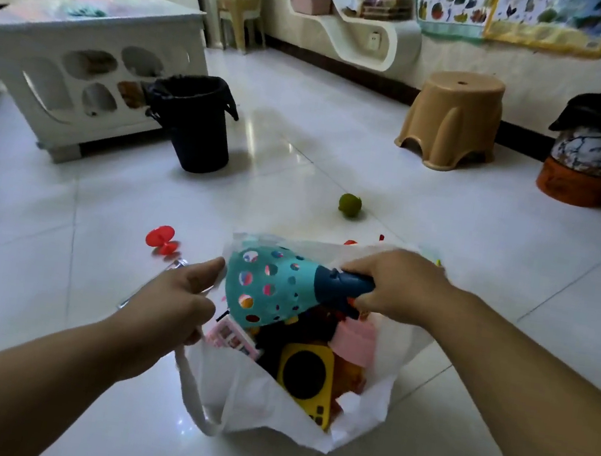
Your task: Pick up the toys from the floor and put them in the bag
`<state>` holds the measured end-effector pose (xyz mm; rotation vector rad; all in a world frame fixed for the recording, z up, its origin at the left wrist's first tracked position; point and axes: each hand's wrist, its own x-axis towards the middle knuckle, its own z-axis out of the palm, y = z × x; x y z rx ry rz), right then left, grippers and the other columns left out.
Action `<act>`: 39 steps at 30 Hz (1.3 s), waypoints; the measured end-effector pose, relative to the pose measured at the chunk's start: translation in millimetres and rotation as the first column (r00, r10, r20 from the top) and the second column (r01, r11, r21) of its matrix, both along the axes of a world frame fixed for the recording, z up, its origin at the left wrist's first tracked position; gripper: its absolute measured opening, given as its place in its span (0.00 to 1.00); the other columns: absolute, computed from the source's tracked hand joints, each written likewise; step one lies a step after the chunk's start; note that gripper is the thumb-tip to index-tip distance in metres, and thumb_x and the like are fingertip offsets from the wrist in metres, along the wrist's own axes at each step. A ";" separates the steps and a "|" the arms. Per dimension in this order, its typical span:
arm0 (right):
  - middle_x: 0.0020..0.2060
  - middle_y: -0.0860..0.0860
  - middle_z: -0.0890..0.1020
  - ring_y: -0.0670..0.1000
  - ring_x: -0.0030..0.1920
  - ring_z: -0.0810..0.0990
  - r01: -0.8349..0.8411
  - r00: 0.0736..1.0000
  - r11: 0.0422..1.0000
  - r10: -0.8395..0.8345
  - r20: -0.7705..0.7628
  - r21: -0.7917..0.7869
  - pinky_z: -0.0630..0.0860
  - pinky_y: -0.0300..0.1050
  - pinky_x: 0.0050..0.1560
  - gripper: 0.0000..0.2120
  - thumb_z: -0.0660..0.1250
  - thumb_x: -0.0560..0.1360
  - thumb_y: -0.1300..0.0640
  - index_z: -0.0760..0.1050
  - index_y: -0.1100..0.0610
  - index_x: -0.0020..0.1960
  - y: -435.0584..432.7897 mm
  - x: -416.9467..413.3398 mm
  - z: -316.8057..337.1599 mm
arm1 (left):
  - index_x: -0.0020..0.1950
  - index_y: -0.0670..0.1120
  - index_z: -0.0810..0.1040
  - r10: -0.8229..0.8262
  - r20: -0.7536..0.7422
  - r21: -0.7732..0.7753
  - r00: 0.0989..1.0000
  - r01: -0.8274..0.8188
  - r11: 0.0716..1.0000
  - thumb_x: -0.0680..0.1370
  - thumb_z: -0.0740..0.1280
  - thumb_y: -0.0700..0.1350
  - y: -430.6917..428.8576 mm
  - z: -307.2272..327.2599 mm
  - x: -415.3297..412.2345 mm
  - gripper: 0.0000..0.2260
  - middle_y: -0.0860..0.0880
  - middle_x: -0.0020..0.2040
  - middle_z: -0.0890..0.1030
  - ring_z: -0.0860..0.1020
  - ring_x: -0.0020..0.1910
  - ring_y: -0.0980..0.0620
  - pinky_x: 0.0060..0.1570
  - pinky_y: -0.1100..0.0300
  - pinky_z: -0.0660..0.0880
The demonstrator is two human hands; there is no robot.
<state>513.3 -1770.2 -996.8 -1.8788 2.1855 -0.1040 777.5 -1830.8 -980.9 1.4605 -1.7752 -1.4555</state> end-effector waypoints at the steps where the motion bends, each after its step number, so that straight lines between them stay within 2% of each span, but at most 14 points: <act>1: 0.52 0.47 0.80 0.51 0.50 0.77 -0.024 0.997 1.000 0.024 -0.076 0.008 0.75 0.46 0.43 0.20 0.66 0.72 0.50 0.72 0.39 0.64 -6.1 4.5 -10.8 | 0.70 0.49 0.70 0.011 0.001 0.004 1.000 -0.011 1.000 0.70 0.55 0.25 -0.2 0.3 -0.6 0.33 0.51 0.62 0.78 0.69 0.32 0.51 0.28 0.61 0.66; 3: 0.54 0.51 0.80 0.55 0.53 0.76 -0.039 0.980 0.998 0.048 -0.194 0.051 0.70 0.45 0.41 0.17 0.64 0.76 0.52 0.72 0.45 0.64 -16.4 16.7 -35.6 | 0.71 0.49 0.69 0.017 0.012 0.025 1.000 -0.018 1.000 0.71 0.55 0.25 0.0 -0.6 -0.8 0.32 0.53 0.62 0.77 0.72 0.34 0.50 0.32 0.59 0.67; 7: 0.59 0.56 0.75 0.58 0.58 0.72 -0.007 0.948 1.000 0.005 -0.318 -0.006 0.70 0.50 0.50 0.15 0.62 0.77 0.55 0.71 0.53 0.63 -12.4 33.9 -74.5 | 0.71 0.49 0.68 0.029 0.022 0.061 0.999 -0.030 0.998 0.72 0.55 0.26 3.5 -1.6 -0.5 0.31 0.55 0.59 0.77 0.73 0.36 0.50 0.33 0.58 0.67; 9: 0.55 0.57 0.74 0.59 0.54 0.73 -0.054 0.929 0.968 -0.042 -0.368 -0.246 0.73 0.52 0.47 0.19 0.72 0.70 0.53 0.73 0.52 0.59 -3.6 30.7 -84.2 | 0.71 0.49 0.69 0.049 0.033 0.056 0.998 -0.050 0.997 0.72 0.55 0.26 3.3 -0.6 0.4 0.31 0.53 0.59 0.77 0.72 0.34 0.51 0.29 0.62 0.68; 11: 0.54 0.59 0.74 0.61 0.50 0.75 0.030 0.926 0.900 -0.189 -0.327 -0.434 0.76 0.54 0.42 0.32 0.80 0.58 0.49 0.71 0.51 0.58 3.3 20.0 -88.4 | 0.71 0.49 0.69 0.054 0.051 0.046 0.997 -0.056 0.997 0.72 0.55 0.27 0.8 1.1 1.1 0.31 0.51 0.61 0.76 0.73 0.33 0.52 0.25 0.64 0.70; 14: 0.71 0.62 0.60 0.63 0.67 0.65 0.534 0.842 0.822 -0.537 0.042 -0.200 0.71 0.58 0.59 0.46 0.74 0.65 0.41 0.52 0.50 0.73 12.1 -0.6 -88.1 | 0.71 0.48 0.69 0.062 0.051 0.029 0.997 -0.063 0.998 0.71 0.54 0.26 -2.2 2.6 0.8 0.31 0.50 0.58 0.78 0.75 0.25 0.56 0.23 0.65 0.69; 16: 0.69 0.60 0.68 0.60 0.65 0.70 0.694 0.621 0.709 -0.677 0.394 0.125 0.72 0.55 0.60 0.40 0.71 0.69 0.42 0.58 0.55 0.73 16.3 -10.1 -85.9 | 0.71 0.48 0.69 0.050 0.052 0.022 0.997 -0.051 0.998 0.71 0.54 0.26 -2.3 3.6 -2.4 0.31 0.53 0.52 0.80 0.74 0.21 0.59 0.23 0.65 0.69; 18: 0.57 0.58 0.79 0.56 0.55 0.78 0.673 0.439 0.700 -0.639 0.631 0.240 0.76 0.51 0.54 0.22 0.67 0.75 0.49 0.72 0.61 0.63 17.1 -15.2 -79.2 | 0.70 0.49 0.70 0.032 0.054 0.033 0.998 -0.034 0.999 0.72 0.55 0.27 -2.8 5.1 -5.1 0.30 0.56 0.50 0.79 0.76 0.23 0.57 0.23 0.65 0.70; 20: 0.50 0.56 0.81 0.55 0.51 0.79 0.690 0.329 0.692 -0.560 0.761 0.211 0.75 0.50 0.51 0.11 0.64 0.78 0.55 0.76 0.61 0.56 17.2 -15.8 -68.7 | 0.71 0.51 0.69 0.020 0.060 0.045 0.998 -0.023 0.999 0.73 0.56 0.28 -4.0 5.8 -7.0 0.29 0.58 0.50 0.78 0.76 0.29 0.53 0.24 0.63 0.71; 24: 0.36 0.57 0.81 0.54 0.43 0.78 0.726 0.022 0.663 -0.289 0.957 0.184 0.76 0.52 0.49 0.08 0.60 0.77 0.60 0.76 0.60 0.42 15.3 -14.4 -29.5 | 0.72 0.51 0.67 0.034 0.072 0.030 0.997 -0.036 0.999 0.73 0.57 0.29 -8.0 5.2 -5.4 0.30 0.62 0.52 0.76 0.76 0.39 0.51 0.32 0.59 0.73; 28: 0.23 0.50 0.76 0.52 0.36 0.74 0.715 0.033 0.696 -0.131 0.991 0.068 0.72 0.47 0.42 0.10 0.65 0.76 0.60 0.74 0.57 0.36 17.2 -12.6 8.7 | 0.72 0.52 0.67 0.063 0.115 0.047 0.991 -0.069 0.997 0.72 0.59 0.28 -12.2 8.6 4.9 0.31 0.50 0.64 0.75 0.74 0.31 0.52 0.25 0.61 0.71; 32: 0.27 0.50 0.76 0.50 0.32 0.75 0.645 0.030 0.764 0.003 1.000 -0.022 0.73 0.45 0.37 0.06 0.65 0.75 0.63 0.74 0.54 0.41 21.5 -12.0 41.2 | 0.72 0.53 0.65 0.064 0.191 0.055 0.980 -0.076 0.996 0.72 0.63 0.29 -18.7 13.5 14.9 0.33 0.49 0.66 0.73 0.74 0.35 0.48 0.26 0.61 0.72; 35: 0.39 0.52 0.79 0.49 0.32 0.74 0.612 0.180 0.787 -0.052 0.982 -0.070 0.74 0.44 0.34 0.07 0.67 0.75 0.62 0.75 0.51 0.48 20.2 -13.5 46.7 | 0.68 0.55 0.69 0.063 0.251 0.040 0.966 -0.076 0.996 0.70 0.65 0.30 -21.8 13.4 18.2 0.31 0.49 0.57 0.76 0.71 0.35 0.46 0.30 0.58 0.70; 39: 0.48 0.53 0.82 0.48 0.32 0.73 0.638 0.244 0.758 -0.031 0.969 -0.136 0.76 0.44 0.36 0.13 0.67 0.75 0.63 0.75 0.46 0.53 12.0 -16.0 44.8 | 0.46 0.55 0.74 0.061 0.356 0.066 0.932 -0.091 0.994 0.69 0.69 0.34 -24.1 15.1 23.2 0.16 0.42 0.41 0.78 0.70 0.32 0.47 0.35 0.57 0.71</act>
